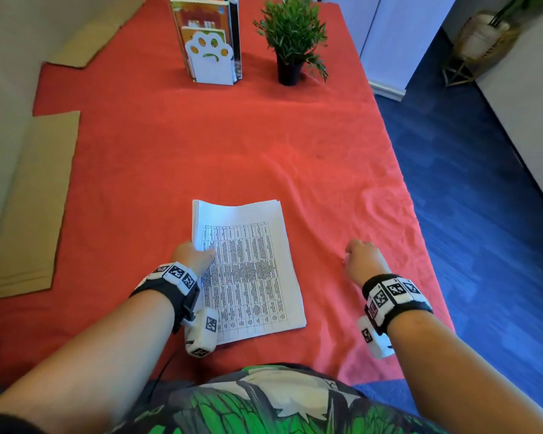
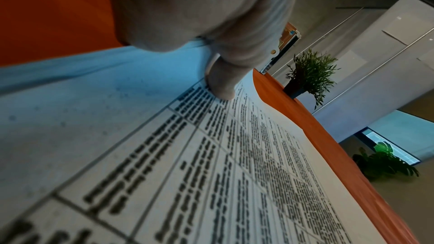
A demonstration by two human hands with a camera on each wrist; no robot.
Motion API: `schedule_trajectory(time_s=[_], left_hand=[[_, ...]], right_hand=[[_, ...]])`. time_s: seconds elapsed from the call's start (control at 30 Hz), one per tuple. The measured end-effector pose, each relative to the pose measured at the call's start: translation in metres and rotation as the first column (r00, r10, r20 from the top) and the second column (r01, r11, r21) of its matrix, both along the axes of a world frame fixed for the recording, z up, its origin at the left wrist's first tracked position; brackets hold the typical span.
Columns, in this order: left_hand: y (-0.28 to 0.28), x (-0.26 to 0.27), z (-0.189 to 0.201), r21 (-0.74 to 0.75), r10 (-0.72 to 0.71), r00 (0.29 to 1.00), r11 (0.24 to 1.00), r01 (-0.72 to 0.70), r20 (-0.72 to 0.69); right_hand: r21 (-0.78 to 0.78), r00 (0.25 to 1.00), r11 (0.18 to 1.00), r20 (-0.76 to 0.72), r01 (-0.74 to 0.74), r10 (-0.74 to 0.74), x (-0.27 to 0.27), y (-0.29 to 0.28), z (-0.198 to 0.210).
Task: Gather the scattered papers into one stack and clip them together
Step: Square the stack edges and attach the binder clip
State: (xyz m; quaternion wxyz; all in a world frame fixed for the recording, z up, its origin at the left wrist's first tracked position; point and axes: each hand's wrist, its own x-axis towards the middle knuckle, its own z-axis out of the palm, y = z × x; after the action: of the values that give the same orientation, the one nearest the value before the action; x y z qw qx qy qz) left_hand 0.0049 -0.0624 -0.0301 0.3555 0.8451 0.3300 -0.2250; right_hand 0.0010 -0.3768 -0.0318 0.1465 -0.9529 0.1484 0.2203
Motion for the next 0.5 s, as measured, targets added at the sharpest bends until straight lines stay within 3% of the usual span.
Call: schedule_trajectory(time_s=[0.1, 0.23, 0.37, 0.5], left_hand=[[0.000, 0.000, 0.000, 0.000, 0.004, 1.000, 1.000, -0.004, 0.011], [0.000, 0.001, 0.000, -0.010, 0.023, 1.000, 1.000, -0.022, 0.015], [0.002, 0.001, -0.004, -0.060, 0.054, 0.997, 0.997, -0.050, 0.063], [0.002, -0.001, -0.006, -0.082, 0.064, 0.994, 0.995, -0.056, 0.093]], right_hand=[[0.278, 0.988, 0.955, 0.137, -0.102, 0.066, 0.011, 0.040, 0.016], [0.580, 0.993, 0.805, 0.076, -0.121, 0.095, 0.011, 0.096, 0.025], [0.523, 0.959, 0.810, 0.058, -0.265, 0.276, 0.014, 0.124, 0.013], [0.494, 0.944, 0.813, 0.057, -0.308, 0.324, 0.017, 0.137, 0.004]])
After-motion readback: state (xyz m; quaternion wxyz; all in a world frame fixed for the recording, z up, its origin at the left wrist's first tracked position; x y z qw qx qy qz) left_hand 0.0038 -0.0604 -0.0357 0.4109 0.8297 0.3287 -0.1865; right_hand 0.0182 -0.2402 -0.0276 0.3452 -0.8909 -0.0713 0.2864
